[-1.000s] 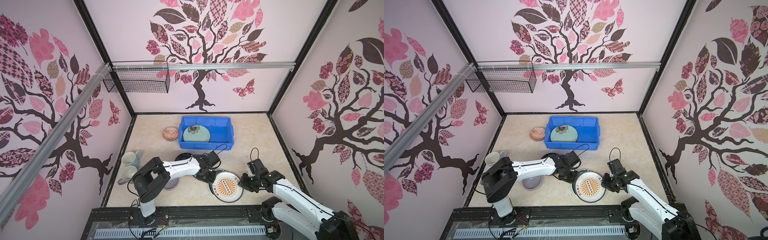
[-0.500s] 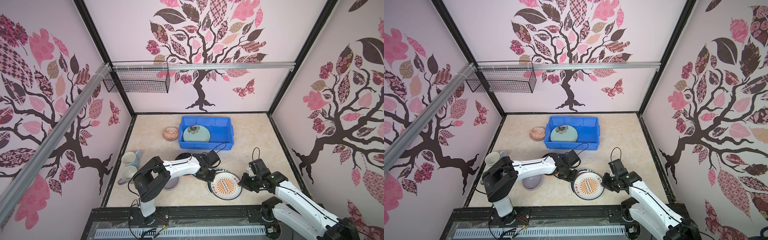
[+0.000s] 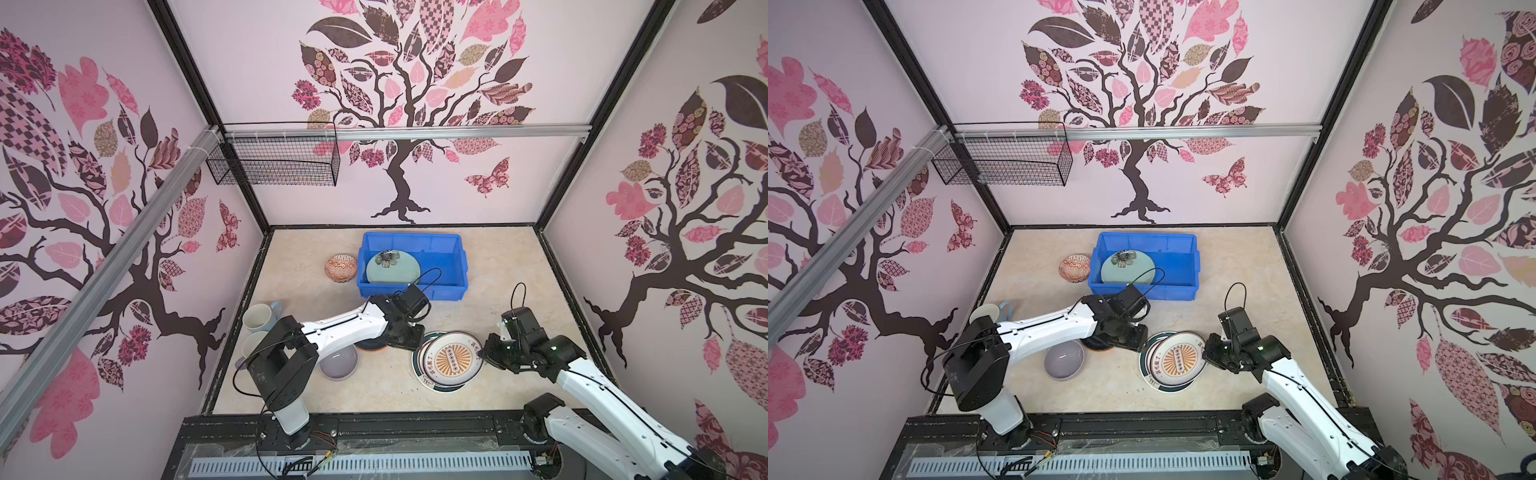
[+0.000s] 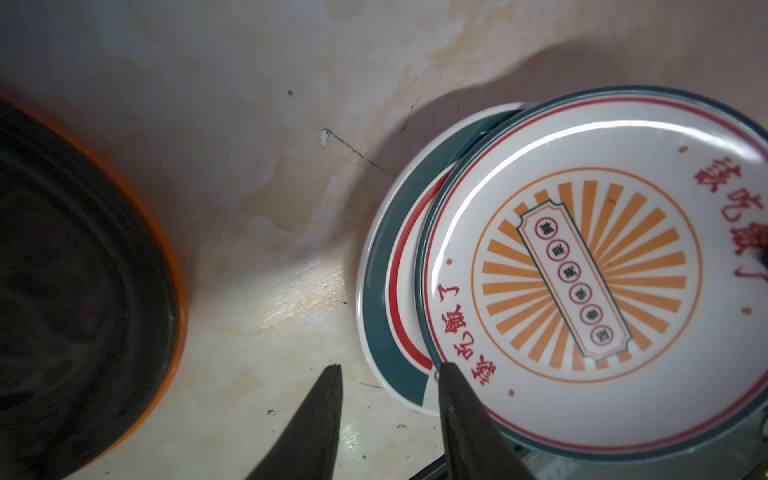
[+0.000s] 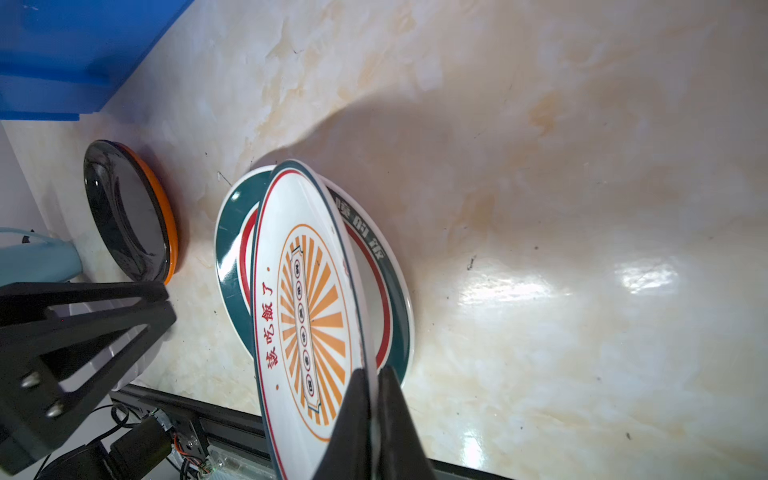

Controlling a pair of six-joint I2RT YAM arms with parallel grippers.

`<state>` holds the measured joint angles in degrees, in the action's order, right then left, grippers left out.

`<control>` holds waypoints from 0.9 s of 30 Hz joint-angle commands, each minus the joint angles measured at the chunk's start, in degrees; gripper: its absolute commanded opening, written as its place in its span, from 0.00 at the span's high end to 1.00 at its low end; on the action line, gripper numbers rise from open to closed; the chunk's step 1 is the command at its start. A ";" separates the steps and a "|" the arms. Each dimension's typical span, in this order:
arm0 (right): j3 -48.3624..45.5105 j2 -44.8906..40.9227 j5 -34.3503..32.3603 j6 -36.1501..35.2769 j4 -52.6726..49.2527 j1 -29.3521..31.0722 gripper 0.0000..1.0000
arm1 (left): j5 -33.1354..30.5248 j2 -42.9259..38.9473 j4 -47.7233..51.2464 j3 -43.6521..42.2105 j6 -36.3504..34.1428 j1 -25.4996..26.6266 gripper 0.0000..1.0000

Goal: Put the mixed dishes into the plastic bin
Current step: 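Lift the sunburst plate on edge with the right gripper while left withdraws, then carry the sunburst plate over the blue bin with the right gripper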

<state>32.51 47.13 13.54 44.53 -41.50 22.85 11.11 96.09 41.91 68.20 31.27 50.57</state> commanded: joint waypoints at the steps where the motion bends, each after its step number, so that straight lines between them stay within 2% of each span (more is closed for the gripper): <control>1: 3.73 0.60 -0.14 -1.33 -0.78 0.09 1.00 | -0.89 -3.81 3.06 4.02 -1.19 -0.20 0.42; 6: 8.74 1.89 1.42 -2.45 -1.37 0.09 1.00 | -2.68 -7.31 6.87 7.47 -1.21 -0.69 0.19; 10: 14.48 3.54 2.26 -3.87 -2.42 0.10 1.00 | -2.86 -9.57 9.79 10.31 -0.95 -3.20 0.02; 15: 23.11 7.68 2.73 -6.10 -1.96 -0.02 1.00 | -1.45 -10.67 13.74 14.72 -2.01 -10.96 0.02; 19: 28.84 13.84 3.41 -7.52 2.14 -0.93 1.00 | -1.10 -10.99 17.95 18.31 -3.88 -18.75 0.02; 23: 32.55 22.34 6.91 -6.24 9.74 -4.39 1.00 | -1.18 -11.51 20.60 21.09 -6.57 -24.67 0.02; 27: 39.41 33.47 6.94 -7.95 13.97 -5.68 1.00 | -1.77 -10.13 19.74 22.06 -9.37 -28.21 0.02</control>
<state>66.78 74.63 18.55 38.22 -33.82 17.98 9.43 86.08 60.31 87.79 25.26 23.77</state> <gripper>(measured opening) 0.080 0.984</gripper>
